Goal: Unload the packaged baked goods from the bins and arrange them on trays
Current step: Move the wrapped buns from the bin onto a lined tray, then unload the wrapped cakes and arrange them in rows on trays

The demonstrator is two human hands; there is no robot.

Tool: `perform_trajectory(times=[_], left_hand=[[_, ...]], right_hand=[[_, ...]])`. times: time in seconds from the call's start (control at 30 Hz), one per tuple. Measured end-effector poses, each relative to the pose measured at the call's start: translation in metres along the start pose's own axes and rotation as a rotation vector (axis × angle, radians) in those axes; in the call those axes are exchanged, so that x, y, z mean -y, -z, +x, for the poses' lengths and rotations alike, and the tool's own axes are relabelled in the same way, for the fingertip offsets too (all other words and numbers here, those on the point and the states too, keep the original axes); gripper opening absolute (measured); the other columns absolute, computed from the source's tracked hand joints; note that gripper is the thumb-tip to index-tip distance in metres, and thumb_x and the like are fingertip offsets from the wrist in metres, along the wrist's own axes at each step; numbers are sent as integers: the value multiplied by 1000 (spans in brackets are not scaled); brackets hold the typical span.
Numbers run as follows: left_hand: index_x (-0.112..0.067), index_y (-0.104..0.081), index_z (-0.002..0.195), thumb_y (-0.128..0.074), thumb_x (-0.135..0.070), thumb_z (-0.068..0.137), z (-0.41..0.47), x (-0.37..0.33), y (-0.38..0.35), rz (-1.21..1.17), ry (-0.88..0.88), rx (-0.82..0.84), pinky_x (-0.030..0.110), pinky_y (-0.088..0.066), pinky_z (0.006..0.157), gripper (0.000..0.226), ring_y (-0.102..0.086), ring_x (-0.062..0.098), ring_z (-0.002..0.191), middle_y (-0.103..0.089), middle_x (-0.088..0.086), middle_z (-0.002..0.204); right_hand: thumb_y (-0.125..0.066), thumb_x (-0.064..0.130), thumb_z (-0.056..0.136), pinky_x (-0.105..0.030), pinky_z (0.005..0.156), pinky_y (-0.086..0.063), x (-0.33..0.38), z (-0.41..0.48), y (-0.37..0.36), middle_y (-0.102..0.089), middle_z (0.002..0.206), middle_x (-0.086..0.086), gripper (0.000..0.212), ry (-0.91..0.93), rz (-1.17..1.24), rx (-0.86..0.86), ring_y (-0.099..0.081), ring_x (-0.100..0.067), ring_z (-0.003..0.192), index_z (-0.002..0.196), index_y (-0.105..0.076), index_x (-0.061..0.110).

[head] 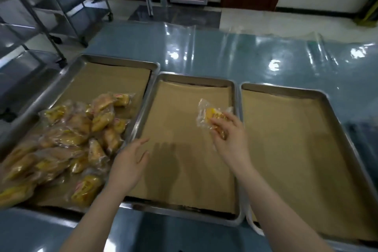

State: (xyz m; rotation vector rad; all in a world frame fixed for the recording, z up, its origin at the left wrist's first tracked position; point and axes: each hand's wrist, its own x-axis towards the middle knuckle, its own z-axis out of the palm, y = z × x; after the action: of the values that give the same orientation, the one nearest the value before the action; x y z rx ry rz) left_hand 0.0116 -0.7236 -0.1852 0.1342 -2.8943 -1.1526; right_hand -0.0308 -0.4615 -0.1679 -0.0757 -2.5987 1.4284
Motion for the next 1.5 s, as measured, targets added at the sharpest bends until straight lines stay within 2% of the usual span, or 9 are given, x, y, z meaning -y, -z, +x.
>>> perform_trajectory(times=[0.17, 0.33, 0.4, 0.53, 0.63, 0.83, 1.1, 1.33, 1.5], left_hand=[[-33, -59, 118, -61, -10, 86, -4, 52, 76, 38, -84, -128, 0, -33, 80, 39, -46, -10, 101, -57, -16, 114], [-25, -61, 119, -59, -12, 86, -6, 111, 145, 116, -33, -179, 21, -40, 86, 36, -55, 8, 110, -58, -10, 124], [-24, -62, 119, -59, -13, 86, -7, 130, 168, 127, -9, -199, 20, -38, 90, 35, -54, 11, 115, -58, -8, 128], [-39, -53, 125, -58, -26, 88, -8, 142, 186, 104, 19, -216, 20, -38, 79, 39, -51, 1, 106, -57, -14, 124], [-40, -51, 126, -58, -29, 89, -5, 143, 191, 99, 2, -185, 23, -41, 80, 39, -55, 9, 109, -56, -12, 128], [-35, -47, 134, -57, -22, 90, 11, 96, 181, 97, -119, -131, 28, -38, 100, 47, -47, 9, 123, -51, -10, 136], [-31, -34, 143, -56, -29, 90, 27, -19, 133, 262, -394, -58, 33, -14, 116, 57, -22, 13, 140, -32, -6, 150], [-25, -27, 147, -54, -28, 91, -2, -168, 31, 335, -593, -49, 29, -4, 113, 61, -13, 16, 144, -21, -2, 156], [-29, -17, 149, -49, -31, 94, -36, -258, -36, 325, -708, -38, 28, 9, 112, 63, 0, 12, 144, -10, -5, 158]], right_hand=[[-68, 18, 85, -34, 107, -39, 71, -18, -98, -41, 136, 15, 32, 50, 28, 158, -43, -5, 125, 114, -67, 31], [-66, 22, 87, -1, 97, -26, 140, -27, -205, -29, 124, 44, 31, 246, 62, 263, -30, 25, 112, 116, -66, 32], [-64, 26, 88, 3, 96, -17, 165, -28, -242, -26, 138, 39, 36, 316, 45, 322, -23, 23, 121, 123, -61, 34], [-50, 57, 89, -51, 117, -11, 184, -16, -279, -7, 156, 18, 64, 308, -260, 674, 1, -31, 145, 144, -18, 52], [-49, 56, 90, -56, 112, 5, 182, -10, -275, -5, 156, 19, 65, 313, -318, 680, 9, -34, 144, 145, -15, 52], [-56, 38, 92, -40, 116, -9, 172, 0, -207, -24, 155, 11, 48, 310, -291, 499, -10, -20, 146, 138, -42, 39], [-58, 32, 92, -26, 113, -12, 151, 9, -55, -23, 157, 2, 49, 337, -365, 359, -11, -13, 145, 139, -44, 30], [-59, 33, 92, -27, 115, -7, 89, -9, 121, -24, 157, 1, 57, 374, -531, 241, -11, -18, 146, 144, -39, 23], [-52, 40, 94, -42, 118, -12, 42, -35, 244, -17, 159, 4, 58, 429, -806, 167, -6, -19, 147, 146, -30, 30]])
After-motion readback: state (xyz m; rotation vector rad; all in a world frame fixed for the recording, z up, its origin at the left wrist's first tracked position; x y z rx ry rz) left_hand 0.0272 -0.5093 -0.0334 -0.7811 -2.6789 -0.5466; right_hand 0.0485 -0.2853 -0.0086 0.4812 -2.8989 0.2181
